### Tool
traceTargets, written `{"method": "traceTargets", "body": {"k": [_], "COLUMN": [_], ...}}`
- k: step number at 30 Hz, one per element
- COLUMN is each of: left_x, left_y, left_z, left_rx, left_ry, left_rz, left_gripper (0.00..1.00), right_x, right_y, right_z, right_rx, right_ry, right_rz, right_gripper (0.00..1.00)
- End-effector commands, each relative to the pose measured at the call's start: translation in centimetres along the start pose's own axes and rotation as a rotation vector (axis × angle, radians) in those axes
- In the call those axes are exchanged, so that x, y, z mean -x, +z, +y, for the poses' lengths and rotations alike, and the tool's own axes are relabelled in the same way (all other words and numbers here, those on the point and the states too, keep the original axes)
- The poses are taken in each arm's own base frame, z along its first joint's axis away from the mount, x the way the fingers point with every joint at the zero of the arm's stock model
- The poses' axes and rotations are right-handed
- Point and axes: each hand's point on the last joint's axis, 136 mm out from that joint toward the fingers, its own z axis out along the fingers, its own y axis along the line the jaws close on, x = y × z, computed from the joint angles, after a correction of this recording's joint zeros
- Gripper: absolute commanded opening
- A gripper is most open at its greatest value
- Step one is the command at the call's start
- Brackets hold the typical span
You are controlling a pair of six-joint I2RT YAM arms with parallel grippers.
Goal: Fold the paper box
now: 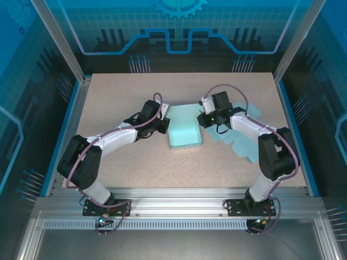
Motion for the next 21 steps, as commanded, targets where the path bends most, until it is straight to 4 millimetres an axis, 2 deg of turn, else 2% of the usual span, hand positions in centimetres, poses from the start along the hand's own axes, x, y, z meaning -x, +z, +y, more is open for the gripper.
{"method": "traceTargets", "body": {"k": [1,7,10,16,21], "left_x": [1.9,2.2,2.4,2.5,2.0], "left_y": [0.0,0.2,0.5,1.3,1.4], "left_z": [-0.7,-1.1,-1.1,-0.7,-1.5], "left_rx": [-0.031,-0.03,-0.026,0.001,-0.043], "left_ry": [-0.067,-0.099,-0.131,-0.22,-0.299], "left_rz": [-0.071,-0.081,-0.094,-0.113,-0.128], "left_gripper": [0.02,0.0,0.01,0.06,0.11], "right_x": [1.8,2.6,2.8,2.8,2.3], "right_y": [-0.8,-0.8,-0.4,0.9,1.5], "right_z": [0.9,2.3,2.5,3.3,4.2], "right_rx": [-0.033,-0.072,-0.099,-0.164,-0.214], "right_ry": [0.005,-0.011,0.006,0.024,0.0], "right_rz": [-0.088,-0.137,-0.154,-0.176,-0.197], "right_gripper": [0.13,0.08,0.0,0.0,0.0]}}
